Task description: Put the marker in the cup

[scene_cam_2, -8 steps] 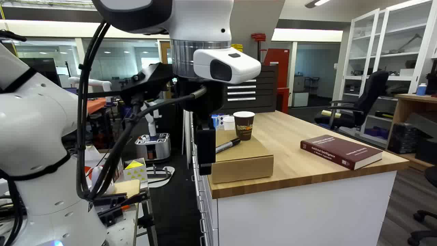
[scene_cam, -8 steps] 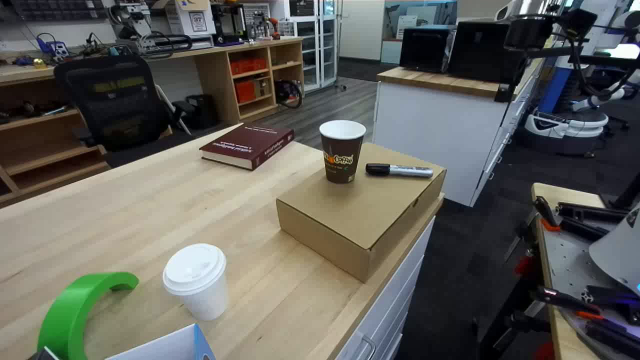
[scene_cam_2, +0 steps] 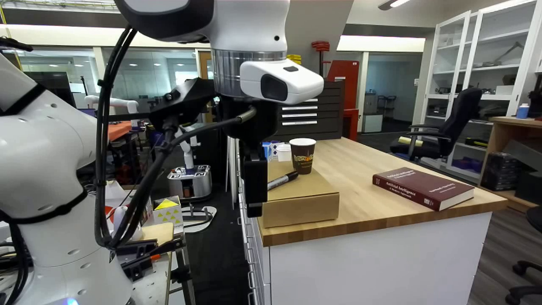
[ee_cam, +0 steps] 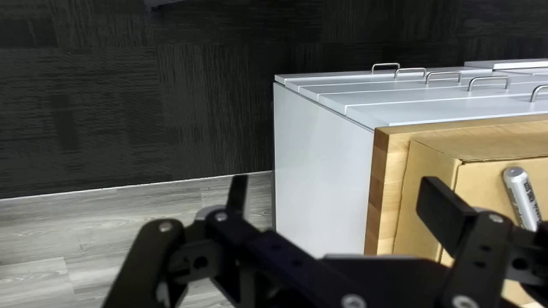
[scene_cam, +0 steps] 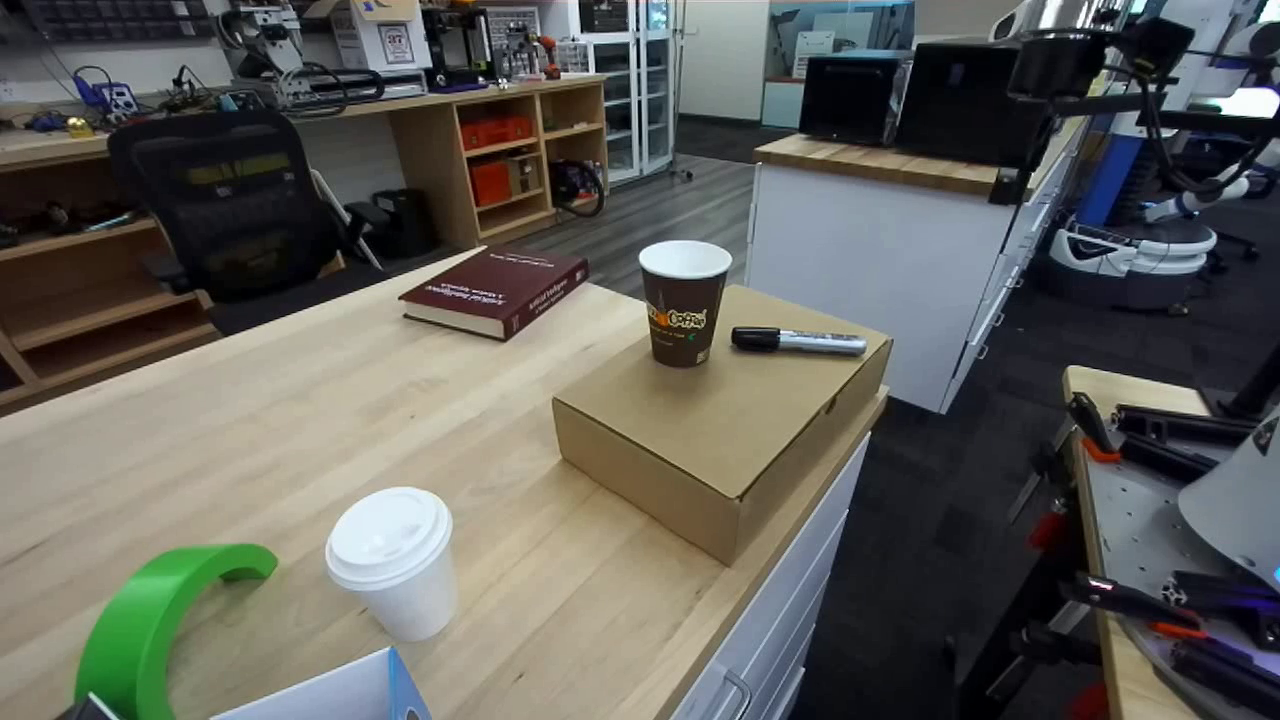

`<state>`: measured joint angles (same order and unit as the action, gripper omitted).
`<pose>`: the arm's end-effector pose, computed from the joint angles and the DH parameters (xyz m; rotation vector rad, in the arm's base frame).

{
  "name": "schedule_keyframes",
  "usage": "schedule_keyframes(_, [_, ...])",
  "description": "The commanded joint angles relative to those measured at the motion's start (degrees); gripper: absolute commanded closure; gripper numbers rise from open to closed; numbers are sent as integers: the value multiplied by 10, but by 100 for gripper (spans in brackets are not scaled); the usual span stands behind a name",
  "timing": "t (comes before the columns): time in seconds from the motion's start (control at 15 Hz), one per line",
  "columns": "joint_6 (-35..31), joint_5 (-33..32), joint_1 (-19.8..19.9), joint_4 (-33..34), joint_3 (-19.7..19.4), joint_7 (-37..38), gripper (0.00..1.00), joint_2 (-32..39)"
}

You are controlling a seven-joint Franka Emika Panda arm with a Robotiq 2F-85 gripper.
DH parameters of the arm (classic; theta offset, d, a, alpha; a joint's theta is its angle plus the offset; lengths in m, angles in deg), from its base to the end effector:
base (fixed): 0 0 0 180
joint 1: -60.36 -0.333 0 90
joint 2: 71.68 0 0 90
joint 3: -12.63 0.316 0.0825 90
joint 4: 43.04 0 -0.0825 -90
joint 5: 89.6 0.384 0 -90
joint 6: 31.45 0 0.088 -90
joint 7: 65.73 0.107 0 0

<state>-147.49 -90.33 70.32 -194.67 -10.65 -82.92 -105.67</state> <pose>0.3027 -0.1930 0.4107 -2.9062 0.2961 -0.0347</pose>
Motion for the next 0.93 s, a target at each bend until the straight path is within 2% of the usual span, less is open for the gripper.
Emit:
schedule_keyframes(0.0, [1,9,15,1,14,-8,0,4])
schedule_keyframes(0.27, [-8,0,3,2,39,-13,0,-2])
schedule_keyframes(0.87, [-39,-38,-53,3,144,-17,0,2])
